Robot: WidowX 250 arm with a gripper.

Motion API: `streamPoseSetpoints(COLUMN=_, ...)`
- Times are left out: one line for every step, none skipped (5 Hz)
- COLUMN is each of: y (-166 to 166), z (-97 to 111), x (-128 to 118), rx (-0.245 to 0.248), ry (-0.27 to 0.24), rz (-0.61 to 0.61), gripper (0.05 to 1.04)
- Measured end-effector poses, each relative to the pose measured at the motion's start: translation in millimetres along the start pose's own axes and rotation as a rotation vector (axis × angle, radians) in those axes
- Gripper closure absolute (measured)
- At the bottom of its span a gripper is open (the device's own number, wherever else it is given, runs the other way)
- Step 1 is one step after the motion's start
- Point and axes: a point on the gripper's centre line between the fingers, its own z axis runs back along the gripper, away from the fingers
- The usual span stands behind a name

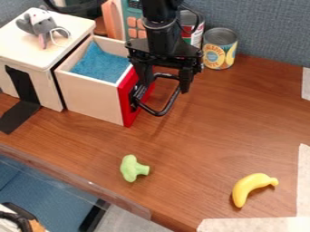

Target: Put the gray toy inside the drawer

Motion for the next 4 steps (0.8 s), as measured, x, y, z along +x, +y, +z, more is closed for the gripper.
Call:
streamPoseSetpoints(y=-0.2, z=-7.9, x=-4.7, rx=-0.003, ry=0.034, rz=-0.001, gripper=0.083)
streamPoseSetpoints(y=25.2, z=12.5, x=3.4, rx=-0.021, ry=0.003, rz=0.031, gripper=0.083)
streamPoseSetpoints(y=54.2, z=53.1, x=21.1, rx=-0.030, ry=-0.044, rz=0.067, gripper=0.083)
streamPoseSetpoints(y=84.4, z=89.8, x=32.2, rx=0.000, ry=-0.063, rz=0.064, gripper=0.083)
